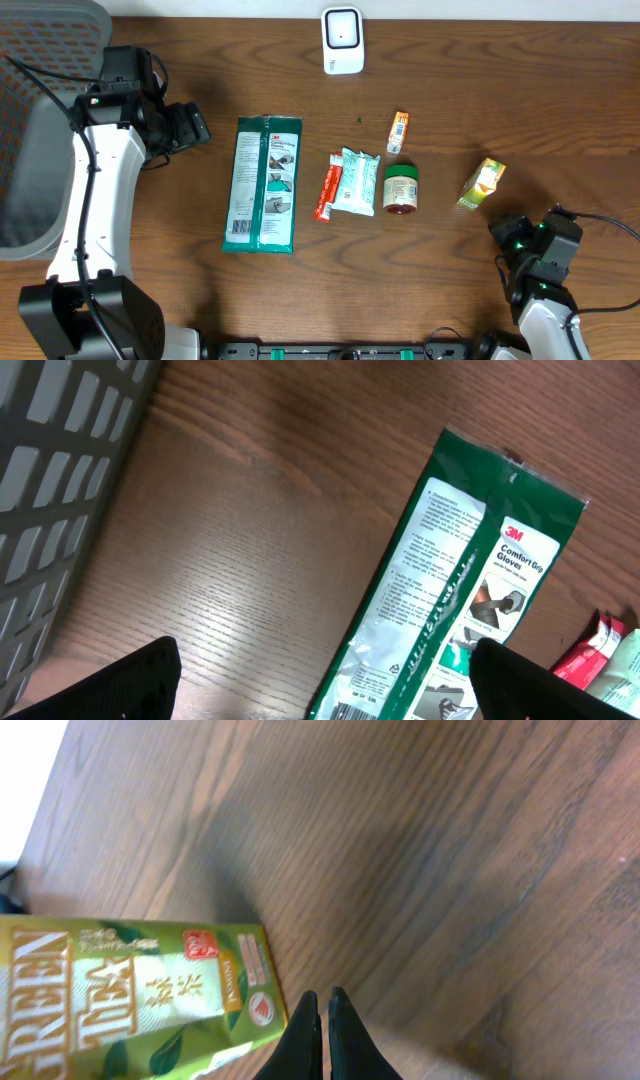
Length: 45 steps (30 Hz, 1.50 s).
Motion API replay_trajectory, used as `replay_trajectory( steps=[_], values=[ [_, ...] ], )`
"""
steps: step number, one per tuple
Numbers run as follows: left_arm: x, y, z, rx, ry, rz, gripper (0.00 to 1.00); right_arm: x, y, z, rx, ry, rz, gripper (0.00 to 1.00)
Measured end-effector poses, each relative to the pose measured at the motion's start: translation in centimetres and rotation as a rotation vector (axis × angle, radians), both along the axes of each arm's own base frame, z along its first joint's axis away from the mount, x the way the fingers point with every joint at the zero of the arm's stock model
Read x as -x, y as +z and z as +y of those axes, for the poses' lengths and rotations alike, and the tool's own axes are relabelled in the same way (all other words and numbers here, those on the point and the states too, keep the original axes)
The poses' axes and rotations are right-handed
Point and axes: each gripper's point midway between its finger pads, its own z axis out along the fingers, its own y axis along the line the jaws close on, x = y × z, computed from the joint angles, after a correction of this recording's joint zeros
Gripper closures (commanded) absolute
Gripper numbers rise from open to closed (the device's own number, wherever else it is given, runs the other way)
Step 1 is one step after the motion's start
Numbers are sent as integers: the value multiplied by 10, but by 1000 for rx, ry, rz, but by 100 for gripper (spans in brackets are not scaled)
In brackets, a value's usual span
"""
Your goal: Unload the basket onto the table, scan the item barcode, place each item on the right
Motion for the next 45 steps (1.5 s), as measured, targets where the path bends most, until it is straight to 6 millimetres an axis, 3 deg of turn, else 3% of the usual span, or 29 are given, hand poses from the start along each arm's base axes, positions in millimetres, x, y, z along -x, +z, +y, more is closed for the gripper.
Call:
replay_trajectory(
  steps=[10,45],
  values=[
    [0,0,0,0,0,0,8,-11,-21,0,-24,18,19,99],
    [0,0,0,0,0,0,7,-17,-18,27,-179,69,-16,99]
  ],
)
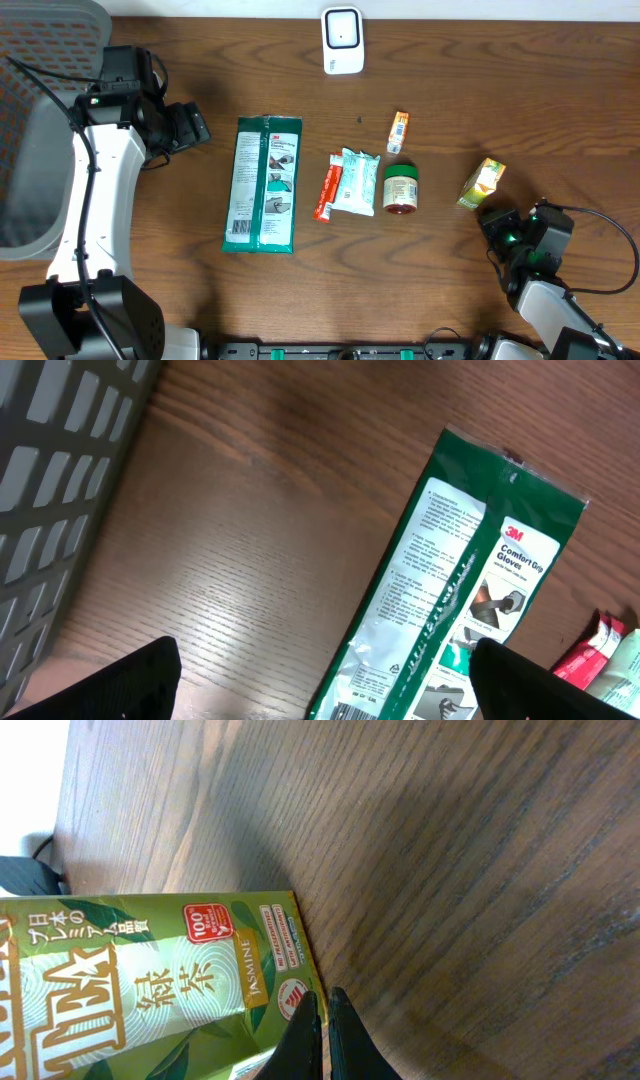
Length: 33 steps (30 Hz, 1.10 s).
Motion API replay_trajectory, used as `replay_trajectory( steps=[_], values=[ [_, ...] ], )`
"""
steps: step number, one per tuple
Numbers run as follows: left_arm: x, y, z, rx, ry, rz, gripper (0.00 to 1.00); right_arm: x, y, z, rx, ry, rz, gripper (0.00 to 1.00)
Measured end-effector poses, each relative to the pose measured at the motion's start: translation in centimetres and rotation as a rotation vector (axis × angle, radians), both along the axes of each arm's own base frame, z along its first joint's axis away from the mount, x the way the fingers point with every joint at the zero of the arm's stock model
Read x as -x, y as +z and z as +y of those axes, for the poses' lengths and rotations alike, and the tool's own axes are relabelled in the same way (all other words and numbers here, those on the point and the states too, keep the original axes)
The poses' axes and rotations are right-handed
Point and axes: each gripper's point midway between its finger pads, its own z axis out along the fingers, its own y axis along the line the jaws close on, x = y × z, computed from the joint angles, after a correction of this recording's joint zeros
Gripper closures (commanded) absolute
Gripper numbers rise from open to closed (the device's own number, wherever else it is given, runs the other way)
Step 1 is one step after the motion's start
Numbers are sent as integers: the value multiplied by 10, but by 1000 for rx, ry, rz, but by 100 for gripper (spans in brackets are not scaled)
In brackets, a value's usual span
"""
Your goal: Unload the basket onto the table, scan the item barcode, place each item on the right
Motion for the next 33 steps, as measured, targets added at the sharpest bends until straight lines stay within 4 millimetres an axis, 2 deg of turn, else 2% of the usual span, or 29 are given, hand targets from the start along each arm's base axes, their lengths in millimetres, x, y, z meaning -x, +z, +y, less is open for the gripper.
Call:
replay_trajectory(
  steps=[20,33],
  values=[
    [0,0,0,0,0,0,8,-2,1,9,-51,-11,0,99],
    [0,0,0,0,0,0,8,-13,11,28,-65,31,-50,99]
  ],
)
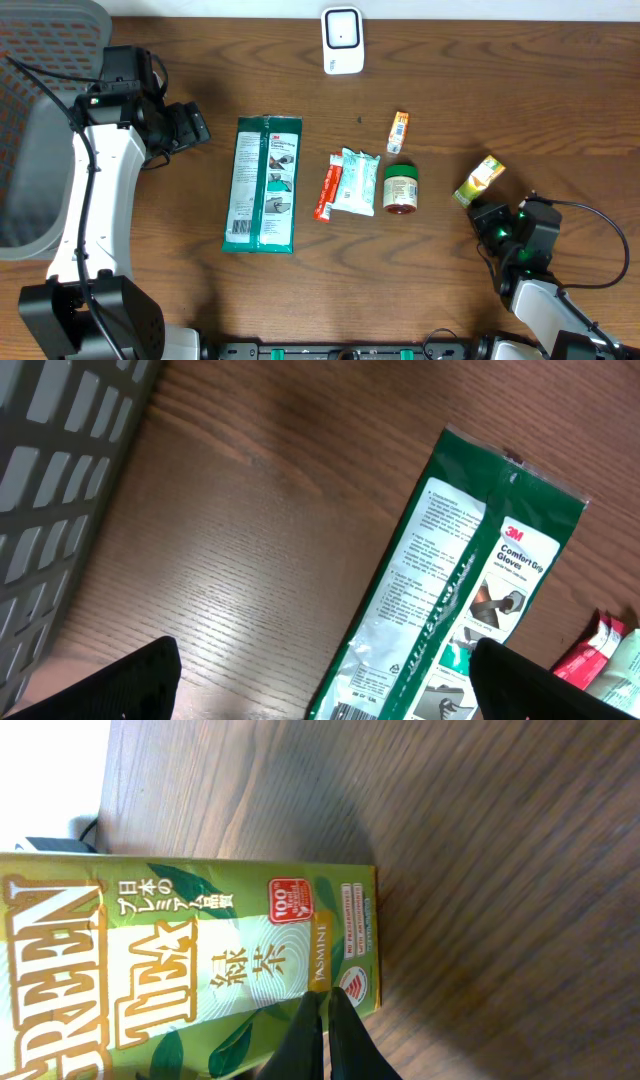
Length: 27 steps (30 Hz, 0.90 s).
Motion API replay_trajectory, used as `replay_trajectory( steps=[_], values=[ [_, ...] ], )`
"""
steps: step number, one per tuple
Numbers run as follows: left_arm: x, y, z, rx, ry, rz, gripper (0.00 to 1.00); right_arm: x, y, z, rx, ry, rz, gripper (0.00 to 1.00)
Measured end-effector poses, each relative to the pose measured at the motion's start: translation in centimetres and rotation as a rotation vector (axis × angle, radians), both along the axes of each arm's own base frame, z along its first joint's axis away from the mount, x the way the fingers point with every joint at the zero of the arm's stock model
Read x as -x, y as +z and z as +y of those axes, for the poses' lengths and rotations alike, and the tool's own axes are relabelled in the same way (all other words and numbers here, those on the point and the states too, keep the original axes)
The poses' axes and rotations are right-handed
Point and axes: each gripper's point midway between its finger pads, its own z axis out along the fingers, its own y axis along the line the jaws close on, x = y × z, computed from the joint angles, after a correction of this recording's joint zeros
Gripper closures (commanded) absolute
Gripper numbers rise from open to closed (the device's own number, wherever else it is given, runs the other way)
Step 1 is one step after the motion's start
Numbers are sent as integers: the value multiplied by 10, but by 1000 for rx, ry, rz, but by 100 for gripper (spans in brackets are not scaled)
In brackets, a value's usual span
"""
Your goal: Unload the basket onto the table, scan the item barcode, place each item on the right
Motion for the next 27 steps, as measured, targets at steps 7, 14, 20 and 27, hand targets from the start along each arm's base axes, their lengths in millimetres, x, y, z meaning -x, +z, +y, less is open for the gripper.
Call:
replay_trajectory(
  steps=[7,14,20,27],
  values=[
    [0,0,0,0,0,0,8,-1,0,4,-22,-20,7,99],
    [0,0,0,0,0,0,7,-6,4,16,-15,-24,-13,99],
    [0,0,0,0,0,0,8,-9,6,26,-8,-41,-23,99],
    [0,0,0,0,0,0,8,-13,11,34,-13,-65,-45,99]
  ],
)
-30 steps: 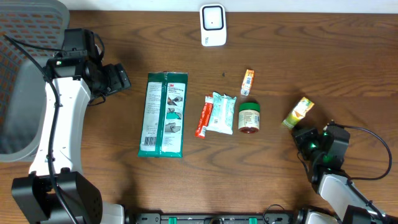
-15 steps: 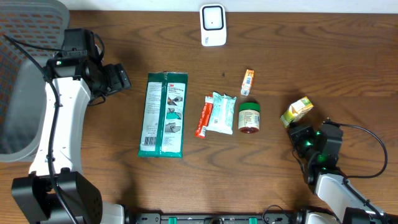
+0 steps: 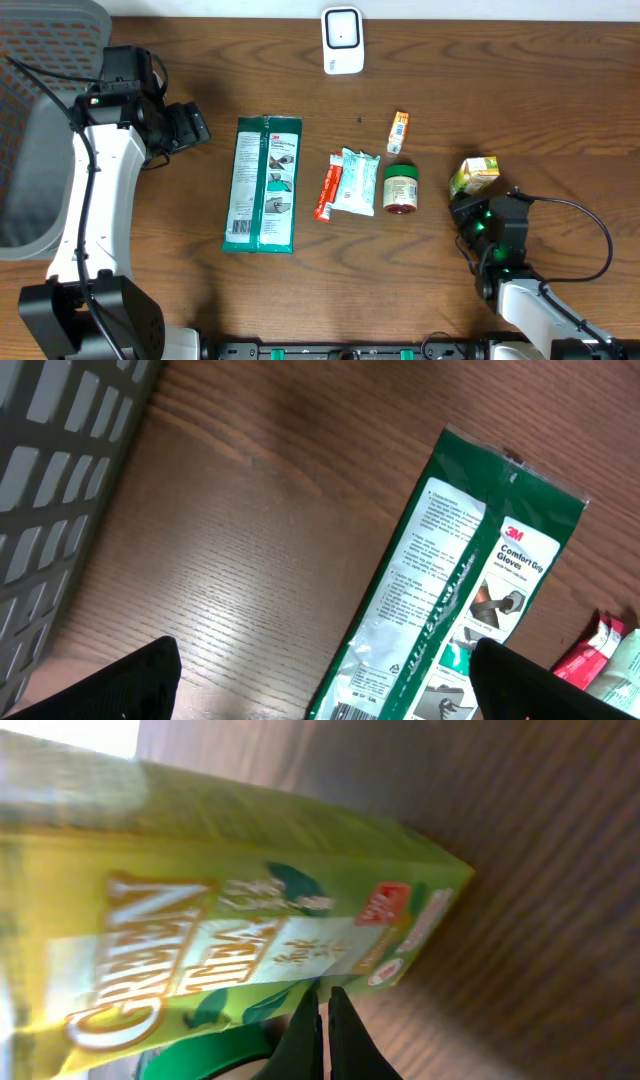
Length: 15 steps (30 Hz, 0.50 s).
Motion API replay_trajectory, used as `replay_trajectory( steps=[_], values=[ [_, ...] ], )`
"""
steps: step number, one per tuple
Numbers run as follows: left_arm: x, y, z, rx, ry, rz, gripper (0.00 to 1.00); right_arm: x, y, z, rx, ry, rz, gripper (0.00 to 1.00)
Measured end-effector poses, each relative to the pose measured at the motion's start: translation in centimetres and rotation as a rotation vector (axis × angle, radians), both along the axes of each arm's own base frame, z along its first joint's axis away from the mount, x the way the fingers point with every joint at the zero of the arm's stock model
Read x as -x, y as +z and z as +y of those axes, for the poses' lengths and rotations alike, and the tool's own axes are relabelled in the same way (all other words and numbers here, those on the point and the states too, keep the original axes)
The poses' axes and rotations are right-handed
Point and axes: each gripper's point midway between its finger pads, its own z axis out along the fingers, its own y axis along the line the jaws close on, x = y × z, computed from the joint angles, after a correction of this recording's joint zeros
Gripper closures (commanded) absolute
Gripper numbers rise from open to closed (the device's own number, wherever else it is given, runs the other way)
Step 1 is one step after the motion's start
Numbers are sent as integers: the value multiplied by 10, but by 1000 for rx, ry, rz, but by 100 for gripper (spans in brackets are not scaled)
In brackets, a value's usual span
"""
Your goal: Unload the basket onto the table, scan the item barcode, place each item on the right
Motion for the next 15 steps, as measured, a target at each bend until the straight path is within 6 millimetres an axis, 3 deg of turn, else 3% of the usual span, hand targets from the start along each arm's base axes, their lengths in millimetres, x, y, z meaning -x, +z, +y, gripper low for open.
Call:
replay_trajectory(
  steps=[11,15],
  values=[
    [0,0,0,0,0,0,8,-20,40,29,-55,65,-183,99],
    [0,0,0,0,0,0,8,-20,48,52,-88,150,-206,99]
  ],
)
